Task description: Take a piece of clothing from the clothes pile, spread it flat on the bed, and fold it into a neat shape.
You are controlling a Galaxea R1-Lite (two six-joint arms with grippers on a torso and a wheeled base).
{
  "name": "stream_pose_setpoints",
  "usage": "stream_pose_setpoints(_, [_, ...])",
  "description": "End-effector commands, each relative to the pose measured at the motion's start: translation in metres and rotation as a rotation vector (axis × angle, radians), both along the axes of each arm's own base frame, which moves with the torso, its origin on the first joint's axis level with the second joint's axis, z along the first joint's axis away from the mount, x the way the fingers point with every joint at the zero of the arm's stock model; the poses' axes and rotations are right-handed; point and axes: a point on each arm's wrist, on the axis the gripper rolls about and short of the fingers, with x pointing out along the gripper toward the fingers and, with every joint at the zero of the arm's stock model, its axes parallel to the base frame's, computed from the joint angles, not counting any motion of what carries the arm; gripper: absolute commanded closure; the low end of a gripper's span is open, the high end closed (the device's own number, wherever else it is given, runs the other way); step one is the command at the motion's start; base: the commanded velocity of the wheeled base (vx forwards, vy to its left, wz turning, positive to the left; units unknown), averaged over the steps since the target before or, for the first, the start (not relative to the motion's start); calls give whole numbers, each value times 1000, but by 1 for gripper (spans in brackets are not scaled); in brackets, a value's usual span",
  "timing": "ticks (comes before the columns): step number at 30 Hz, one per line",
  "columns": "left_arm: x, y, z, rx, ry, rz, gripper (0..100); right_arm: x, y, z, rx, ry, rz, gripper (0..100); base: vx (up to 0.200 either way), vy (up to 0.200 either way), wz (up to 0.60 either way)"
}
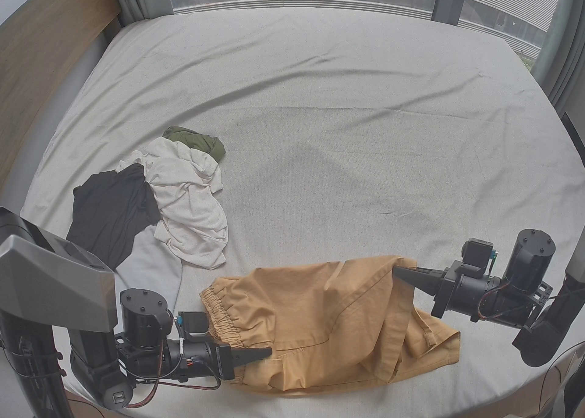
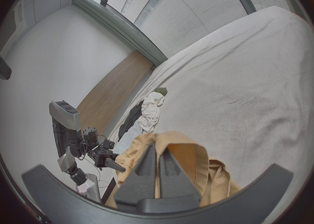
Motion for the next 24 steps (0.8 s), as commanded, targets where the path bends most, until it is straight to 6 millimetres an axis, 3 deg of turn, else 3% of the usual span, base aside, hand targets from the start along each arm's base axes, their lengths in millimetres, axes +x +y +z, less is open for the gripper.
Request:
stream_pose_setpoints(1, [1,0,3,-8,-17,4,100,0,0,0,0,-1,-1,100,0,0,0])
stream_pose_setpoints(6, [3,4,16,-32,-61,23,100,0,-1,1,2,-5,-4,100,0,0,0])
stream_pose_setpoints(8, [3,7,33,-67,-127,34,100,2,-4,3,6,-13,-15,100,0,0,0])
stream_pose_setpoints(15, [5,12,65,-131,-257,55,100,3,-5,14,32,-57,-5,100,0,0,0])
stream_pose_setpoints(24, [15,24,81,-157,-332,113,100,2,-16,34,90,-103,-24,100,0,0,0])
